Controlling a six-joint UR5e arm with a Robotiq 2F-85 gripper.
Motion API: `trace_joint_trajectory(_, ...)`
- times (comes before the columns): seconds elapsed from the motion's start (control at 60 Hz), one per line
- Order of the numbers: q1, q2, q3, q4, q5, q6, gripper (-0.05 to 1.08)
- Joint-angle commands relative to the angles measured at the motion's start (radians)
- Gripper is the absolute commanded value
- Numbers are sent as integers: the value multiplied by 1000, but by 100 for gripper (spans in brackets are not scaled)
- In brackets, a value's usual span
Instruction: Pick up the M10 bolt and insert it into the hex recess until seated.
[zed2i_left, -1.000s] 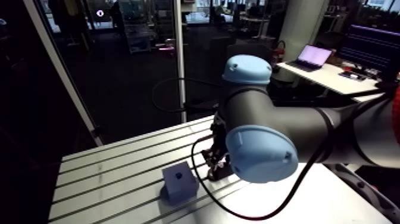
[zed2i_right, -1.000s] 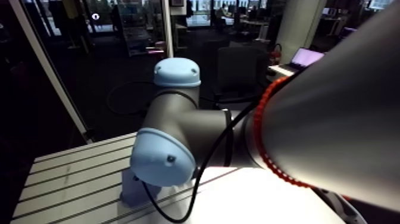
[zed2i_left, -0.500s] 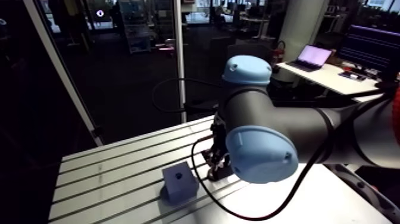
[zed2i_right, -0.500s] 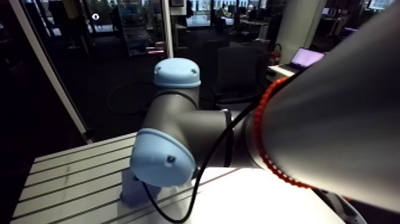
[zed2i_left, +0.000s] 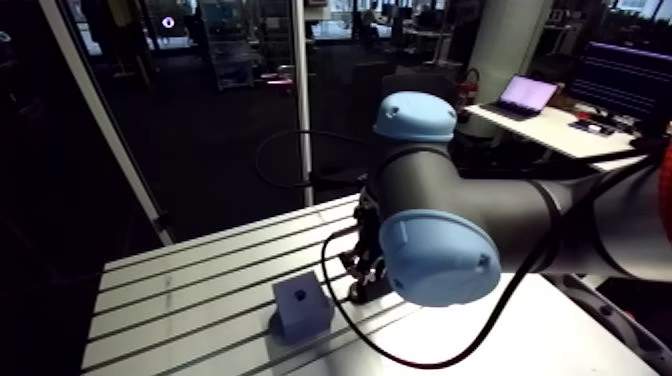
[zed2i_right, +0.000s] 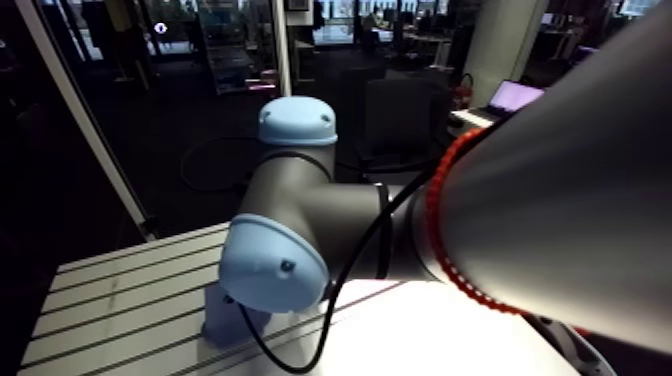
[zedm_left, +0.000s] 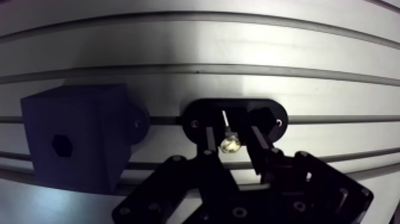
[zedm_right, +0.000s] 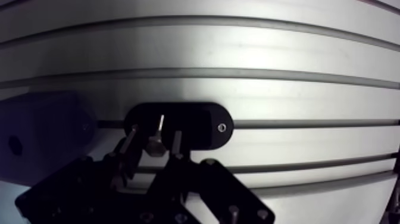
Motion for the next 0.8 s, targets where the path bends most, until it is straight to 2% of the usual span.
trace_joint_trajectory(0.017,0,0,0,1,0,0,59)
trace_joint_trajectory(0.8,0,5,-2,4,0,0,63)
